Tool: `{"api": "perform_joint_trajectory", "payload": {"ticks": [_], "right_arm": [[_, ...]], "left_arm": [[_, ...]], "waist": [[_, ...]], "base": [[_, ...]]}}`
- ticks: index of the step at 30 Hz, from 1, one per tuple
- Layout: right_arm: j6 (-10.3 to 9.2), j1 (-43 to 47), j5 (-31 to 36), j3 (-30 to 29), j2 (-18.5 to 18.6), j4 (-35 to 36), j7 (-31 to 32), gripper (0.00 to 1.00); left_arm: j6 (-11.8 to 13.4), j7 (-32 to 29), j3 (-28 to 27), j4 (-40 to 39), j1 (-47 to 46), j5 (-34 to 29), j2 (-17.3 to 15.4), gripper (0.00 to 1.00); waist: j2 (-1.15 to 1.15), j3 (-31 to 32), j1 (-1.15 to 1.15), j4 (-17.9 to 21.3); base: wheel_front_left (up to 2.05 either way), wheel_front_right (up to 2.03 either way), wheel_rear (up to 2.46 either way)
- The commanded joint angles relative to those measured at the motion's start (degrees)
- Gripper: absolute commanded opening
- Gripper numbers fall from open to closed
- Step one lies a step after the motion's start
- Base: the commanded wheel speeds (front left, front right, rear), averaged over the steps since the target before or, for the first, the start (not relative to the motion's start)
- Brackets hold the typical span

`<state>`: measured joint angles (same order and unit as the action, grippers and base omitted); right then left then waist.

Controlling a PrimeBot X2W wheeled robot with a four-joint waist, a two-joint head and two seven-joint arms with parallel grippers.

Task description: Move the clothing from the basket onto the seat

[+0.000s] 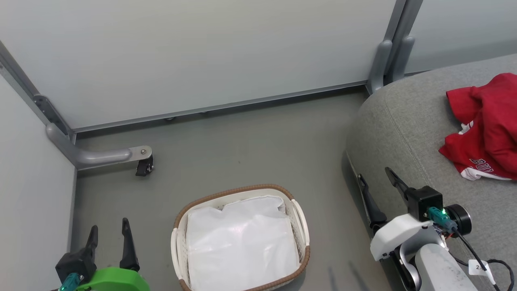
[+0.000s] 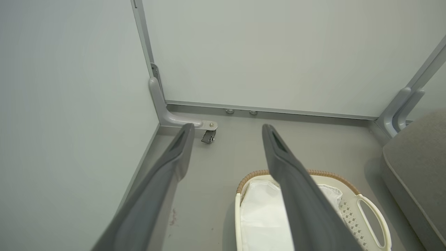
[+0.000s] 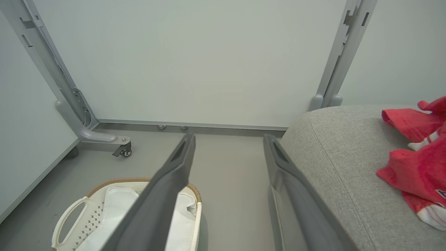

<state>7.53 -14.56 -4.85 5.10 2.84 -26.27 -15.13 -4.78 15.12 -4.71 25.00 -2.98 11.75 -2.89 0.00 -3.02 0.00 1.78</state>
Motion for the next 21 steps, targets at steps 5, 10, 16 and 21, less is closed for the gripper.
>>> {"api": "perform_joint_trajectory", "payload": {"ticks": [5, 10, 16, 21], "right_arm": [[0.00, 1.2, -0.2, -0.2, 0.0, -0.2, 0.0, 0.00], [0.01, 2.4, -1.3, -0.6, -0.4, -2.1, 0.5, 0.00], [0.01, 2.6, -8.4, -1.7, -0.3, -1.1, 2.6, 0.00], [0.00, 3.2, -14.0, -2.3, -0.3, 0.0, 3.7, 0.00]], "left_arm": [[-1.3, 0.0, -0.3, -0.6, 1.6, 2.1, 0.0, 0.00], [-1.3, -0.7, -0.4, 1.5, 1.6, 3.2, 0.5, 0.00], [-1.4, -2.7, -0.8, 0.7, 0.9, 9.6, 0.4, 0.00], [-1.5, -3.8, -0.7, -0.3, 0.8, 14.5, 0.4, 0.00]], "waist": [[0.00, 1.3, 0.00, 0.3], [0.00, 1.5, 0.00, 0.3], [0.00, 1.5, 0.00, 0.2], [0.00, 1.6, 0.00, 0.1]], "base": [[0.00, 0.00, 0.00], [0.00, 0.00, 0.00], [0.00, 0.00, 0.00], [0.00, 0.00, 0.00]]}}
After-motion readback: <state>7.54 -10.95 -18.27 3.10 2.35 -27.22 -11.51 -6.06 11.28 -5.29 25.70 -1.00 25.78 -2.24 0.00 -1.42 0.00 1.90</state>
